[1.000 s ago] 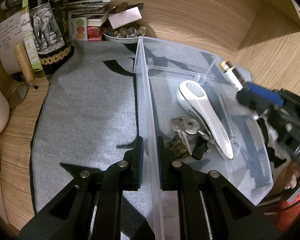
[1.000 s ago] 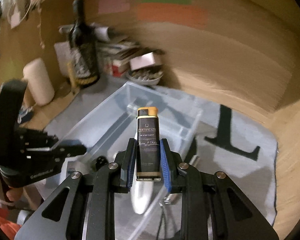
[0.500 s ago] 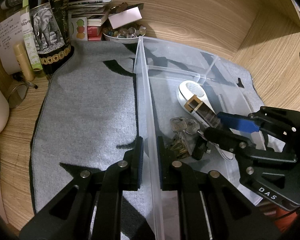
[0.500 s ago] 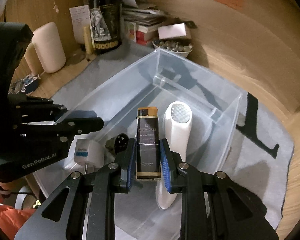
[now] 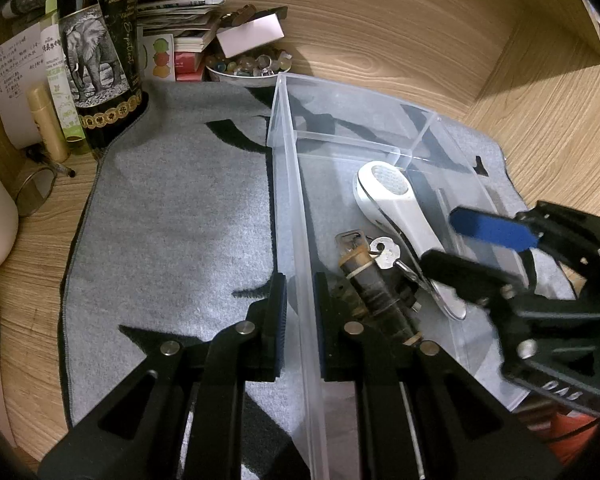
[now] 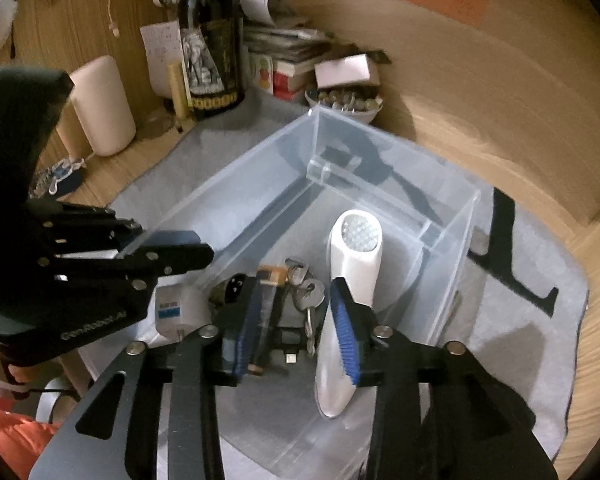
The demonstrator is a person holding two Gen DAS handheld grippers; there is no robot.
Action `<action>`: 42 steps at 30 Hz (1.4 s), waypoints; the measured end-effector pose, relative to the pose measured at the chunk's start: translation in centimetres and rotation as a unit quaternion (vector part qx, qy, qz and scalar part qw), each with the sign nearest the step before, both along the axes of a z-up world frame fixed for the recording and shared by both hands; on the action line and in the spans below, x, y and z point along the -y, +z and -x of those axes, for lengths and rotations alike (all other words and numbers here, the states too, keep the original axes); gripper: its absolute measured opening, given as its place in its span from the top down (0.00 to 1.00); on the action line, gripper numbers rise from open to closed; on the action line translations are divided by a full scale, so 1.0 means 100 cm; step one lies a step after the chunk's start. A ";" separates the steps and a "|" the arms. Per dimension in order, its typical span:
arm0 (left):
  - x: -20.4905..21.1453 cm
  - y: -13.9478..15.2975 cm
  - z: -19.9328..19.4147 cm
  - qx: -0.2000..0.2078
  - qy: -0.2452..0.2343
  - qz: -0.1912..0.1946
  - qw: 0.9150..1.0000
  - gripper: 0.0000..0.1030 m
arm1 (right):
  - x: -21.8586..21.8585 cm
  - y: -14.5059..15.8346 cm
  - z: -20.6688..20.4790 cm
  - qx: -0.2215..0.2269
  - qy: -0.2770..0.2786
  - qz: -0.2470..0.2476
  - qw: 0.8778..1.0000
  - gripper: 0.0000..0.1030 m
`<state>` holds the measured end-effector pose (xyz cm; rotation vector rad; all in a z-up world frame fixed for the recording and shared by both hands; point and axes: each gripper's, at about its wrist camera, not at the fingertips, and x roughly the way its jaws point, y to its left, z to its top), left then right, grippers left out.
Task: Organize rigid objects
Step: 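Carry the case into the box and release it while the left gripper holds the box, then move the right gripper to the silver metal tube and grasp it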
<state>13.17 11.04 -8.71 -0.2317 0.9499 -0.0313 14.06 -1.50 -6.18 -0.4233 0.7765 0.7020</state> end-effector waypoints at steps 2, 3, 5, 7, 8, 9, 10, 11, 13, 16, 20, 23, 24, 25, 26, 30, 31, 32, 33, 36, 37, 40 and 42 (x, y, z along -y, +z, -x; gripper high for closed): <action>0.000 0.000 0.000 0.000 0.000 -0.001 1.000 0.89 | 0.003 0.007 0.001 0.008 -0.005 -0.009 1.000 0.66; 0.000 0.000 0.000 0.000 0.000 -0.001 1.000 0.89 | 0.005 0.010 0.001 0.012 -0.008 -0.014 1.000 0.65; 0.000 0.000 0.000 0.000 0.000 0.000 1.000 0.89 | 0.010 0.017 0.000 0.019 -0.015 -0.022 0.999 0.64; 0.001 0.000 0.000 0.000 0.000 -0.001 1.000 0.89 | 0.016 0.023 -0.001 0.026 -0.025 -0.032 0.999 0.63; 0.001 0.000 0.000 0.000 0.000 -0.001 1.000 0.89 | 0.019 0.026 -0.002 0.030 -0.031 -0.036 0.998 0.63; 0.001 0.000 0.000 0.000 0.000 0.000 1.000 0.89 | 0.024 0.030 -0.004 0.034 -0.039 -0.041 0.998 0.62; 0.001 0.000 0.000 0.000 0.000 0.000 1.000 0.89 | 0.027 0.032 -0.005 0.036 -0.044 -0.045 0.997 0.62; 0.001 0.000 0.000 0.000 0.000 -0.001 1.000 0.89 | 0.031 0.035 -0.007 0.038 -0.052 -0.050 0.997 0.61; 0.001 0.000 0.000 0.000 0.000 0.000 1.000 0.89 | 0.041 0.040 -0.010 0.042 -0.069 -0.059 0.995 0.60; 0.001 0.000 0.000 0.000 0.000 -0.001 1.000 0.89 | 0.056 0.044 -0.017 0.047 -0.096 -0.069 0.992 0.58; 0.000 0.000 0.000 0.000 -0.001 -0.001 1.000 0.89 | 0.073 0.043 -0.023 0.059 -0.134 -0.065 0.987 0.56; 0.001 0.000 0.000 0.000 0.000 -0.002 1.000 0.89 | 0.089 0.037 -0.031 0.056 -0.161 -0.062 0.983 0.54; 0.001 0.000 0.000 0.000 0.000 -0.003 1.000 0.89 | 0.094 0.033 -0.035 0.050 -0.169 -0.062 0.982 0.54; 0.001 0.000 0.000 0.000 0.000 -0.003 1.000 0.89 | 0.098 0.029 -0.038 0.043 -0.175 -0.061 0.982 0.54; 0.001 0.000 0.000 0.000 0.000 -0.003 1.000 0.89 | 0.101 0.025 -0.041 0.036 -0.180 -0.060 0.981 0.54; 0.001 0.000 0.000 0.000 0.000 -0.004 1.000 0.89 | 0.109 0.004 -0.052 0.003 -0.186 -0.055 0.981 0.54; 0.001 0.000 0.000 -0.001 0.000 -0.004 1.000 0.89 | 0.109 -0.001 -0.054 -0.003 -0.185 -0.052 0.981 0.54; 0.001 0.000 0.000 -0.001 0.000 -0.005 1.000 0.89 | 0.109 -0.007 -0.058 -0.012 -0.186 -0.049 0.981 0.54; 0.001 0.000 0.000 -0.001 0.000 -0.005 1.000 0.89 | 0.110 -0.015 -0.063 -0.026 -0.187 -0.048 0.981 0.54; 0.001 0.000 0.000 -0.001 0.001 -0.005 1.000 0.89 | 0.109 -0.029 -0.069 -0.061 -0.178 -0.055 0.981 0.54; 0.001 0.000 0.000 -0.001 0.000 -0.006 1.000 0.89 | 0.108 -0.032 -0.070 -0.066 -0.176 -0.053 0.981 0.54; 0.002 0.000 0.000 -0.001 0.000 -0.008 1.000 0.89 | 0.101 -0.038 -0.070 -0.073 -0.165 -0.047 0.982 0.54; 0.002 0.000 0.000 -0.001 0.000 -0.009 1.000 0.89 | 0.099 -0.038 -0.071 -0.076 -0.159 -0.051 0.983 0.54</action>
